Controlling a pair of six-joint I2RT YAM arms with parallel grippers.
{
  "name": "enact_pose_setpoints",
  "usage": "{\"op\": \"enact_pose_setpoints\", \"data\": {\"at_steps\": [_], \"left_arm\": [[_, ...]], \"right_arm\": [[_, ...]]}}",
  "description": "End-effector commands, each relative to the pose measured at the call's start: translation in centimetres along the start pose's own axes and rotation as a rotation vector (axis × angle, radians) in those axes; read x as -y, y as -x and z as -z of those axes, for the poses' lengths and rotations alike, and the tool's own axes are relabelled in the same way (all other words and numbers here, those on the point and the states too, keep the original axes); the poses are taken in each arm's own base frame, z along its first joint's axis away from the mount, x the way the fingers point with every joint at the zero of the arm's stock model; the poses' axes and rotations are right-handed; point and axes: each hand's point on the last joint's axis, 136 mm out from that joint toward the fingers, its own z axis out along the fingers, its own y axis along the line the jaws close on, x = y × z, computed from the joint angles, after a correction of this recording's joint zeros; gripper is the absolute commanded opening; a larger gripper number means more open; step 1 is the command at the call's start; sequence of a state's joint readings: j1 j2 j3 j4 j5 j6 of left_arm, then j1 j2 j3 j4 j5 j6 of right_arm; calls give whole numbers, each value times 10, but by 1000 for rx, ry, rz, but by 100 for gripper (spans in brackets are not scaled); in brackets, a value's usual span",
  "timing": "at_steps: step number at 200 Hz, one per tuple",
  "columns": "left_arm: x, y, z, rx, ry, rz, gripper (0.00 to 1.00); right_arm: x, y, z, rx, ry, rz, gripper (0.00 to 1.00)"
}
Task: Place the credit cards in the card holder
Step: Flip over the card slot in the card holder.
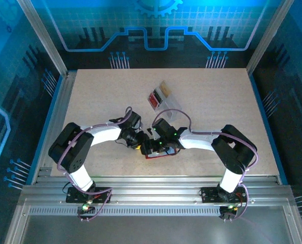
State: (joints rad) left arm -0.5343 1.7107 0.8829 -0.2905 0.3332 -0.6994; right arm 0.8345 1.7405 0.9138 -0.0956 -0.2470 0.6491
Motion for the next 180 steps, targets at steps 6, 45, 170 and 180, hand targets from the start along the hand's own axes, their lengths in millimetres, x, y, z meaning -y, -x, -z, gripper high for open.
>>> {"op": "enact_pose_setpoints", "data": {"at_steps": [6,45,170,180], "left_arm": [[-7,-12,-13,-25,138,-107,33],[-25,-18,-26,-22,240,-135,31],[-50,-36,-48,-61,289,-125,29],[-50,-36,-49,-66,287,-125,29]], "right_arm": [[25,-17,-12,-53,-68,-39,80],[19,-14,-8,-48,-54,-20,80],[35,59,103,165,-246,10,86],[51,73,123,206,-365,3,85]]}}
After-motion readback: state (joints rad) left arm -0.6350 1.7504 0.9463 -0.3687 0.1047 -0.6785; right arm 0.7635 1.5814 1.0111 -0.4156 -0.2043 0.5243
